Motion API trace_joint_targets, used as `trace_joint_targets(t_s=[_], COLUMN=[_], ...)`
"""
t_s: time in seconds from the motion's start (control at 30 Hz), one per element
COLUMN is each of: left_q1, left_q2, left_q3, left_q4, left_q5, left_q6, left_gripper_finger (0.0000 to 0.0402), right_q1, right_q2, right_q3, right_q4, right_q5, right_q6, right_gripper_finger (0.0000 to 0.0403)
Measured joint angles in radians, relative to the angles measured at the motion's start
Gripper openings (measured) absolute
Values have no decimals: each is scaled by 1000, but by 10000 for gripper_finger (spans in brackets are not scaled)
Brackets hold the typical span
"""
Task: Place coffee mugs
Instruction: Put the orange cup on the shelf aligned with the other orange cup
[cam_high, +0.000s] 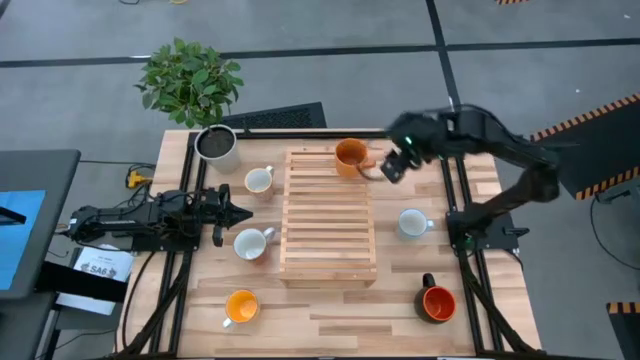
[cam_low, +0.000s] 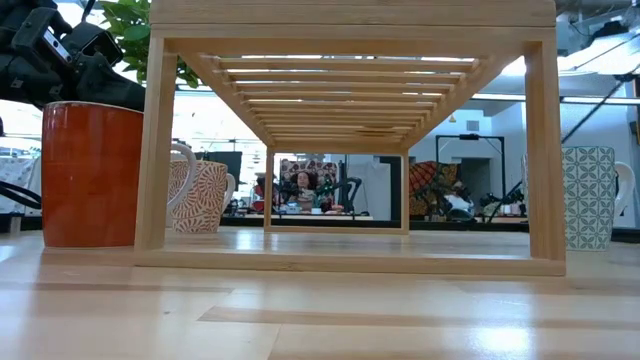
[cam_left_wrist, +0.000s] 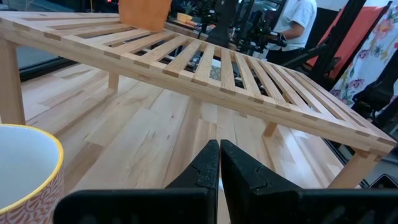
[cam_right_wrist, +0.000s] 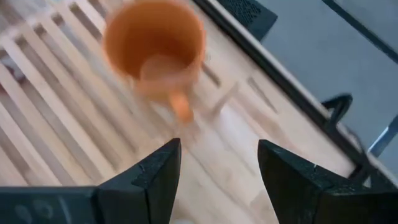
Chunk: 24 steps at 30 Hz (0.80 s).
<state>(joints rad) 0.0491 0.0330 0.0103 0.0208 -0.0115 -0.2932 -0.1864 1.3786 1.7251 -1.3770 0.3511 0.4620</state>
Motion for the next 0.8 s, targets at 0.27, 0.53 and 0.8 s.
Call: trace_joint_targets(t_s=[0.27, 0.53, 0.8], left_q1=[0, 0, 0], left_q2=[0, 0, 0], left_q3=[0, 0, 0], left_q4=[0, 66, 165], left_q5=[0, -28, -20], left_q6=[-5, -8, -138], left_gripper_finger=[0, 0, 0], right_q1=[137, 208, 219], right_q2=[-341, -501, -460], right_q3=[-458, -728, -771], right_q4=[430, 922, 914], right_q5=[46, 103, 91], right_q6=[165, 70, 42], right_gripper_finger=[238, 238, 238])
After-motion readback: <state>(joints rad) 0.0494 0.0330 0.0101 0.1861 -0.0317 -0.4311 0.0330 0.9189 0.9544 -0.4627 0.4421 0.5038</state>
